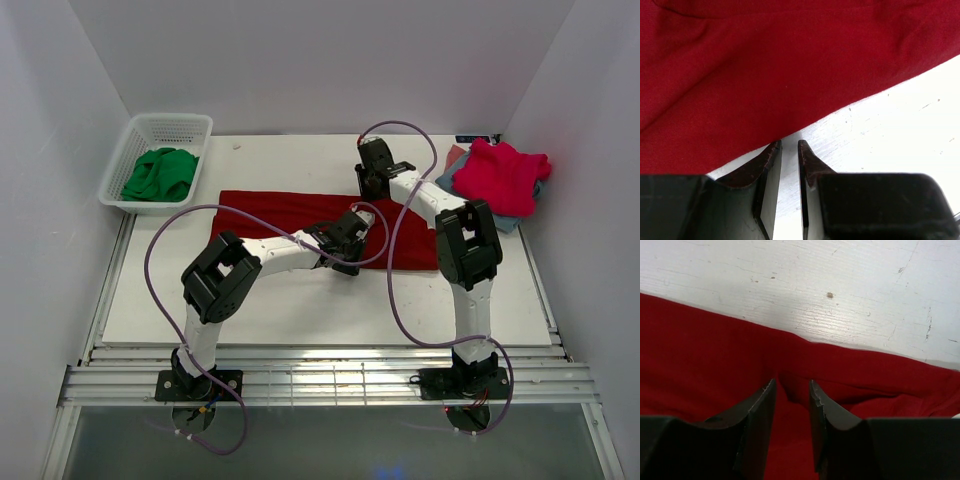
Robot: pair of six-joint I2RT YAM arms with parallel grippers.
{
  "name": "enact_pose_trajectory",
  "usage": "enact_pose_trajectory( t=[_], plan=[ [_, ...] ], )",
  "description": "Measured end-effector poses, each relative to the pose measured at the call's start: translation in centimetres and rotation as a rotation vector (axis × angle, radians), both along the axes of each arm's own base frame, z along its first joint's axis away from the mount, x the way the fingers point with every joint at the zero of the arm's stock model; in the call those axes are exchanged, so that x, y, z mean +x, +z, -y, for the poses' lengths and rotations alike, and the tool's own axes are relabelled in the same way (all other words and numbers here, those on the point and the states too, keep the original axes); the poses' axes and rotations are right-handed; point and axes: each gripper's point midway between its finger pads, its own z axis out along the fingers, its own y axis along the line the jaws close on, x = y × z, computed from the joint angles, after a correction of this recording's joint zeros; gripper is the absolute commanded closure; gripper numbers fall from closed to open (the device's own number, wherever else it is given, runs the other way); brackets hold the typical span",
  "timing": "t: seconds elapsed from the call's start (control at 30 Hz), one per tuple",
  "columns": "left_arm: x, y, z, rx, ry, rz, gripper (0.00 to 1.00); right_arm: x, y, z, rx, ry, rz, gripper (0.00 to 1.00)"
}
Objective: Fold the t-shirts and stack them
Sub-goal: Fold the other side of the tshirt into a rectangle
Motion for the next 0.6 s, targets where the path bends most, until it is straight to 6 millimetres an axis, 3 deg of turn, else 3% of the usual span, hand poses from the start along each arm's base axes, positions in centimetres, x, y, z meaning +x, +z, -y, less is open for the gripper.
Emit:
enact_pose_trajectory(
  t=[0.6],
  plan=[
    [0.0,0.0,0.0,-0.002,0.003,0.001,0.69,-1.9,-1.4,-0.7,0.038,0.04,-0.079,0.66]
  ],
)
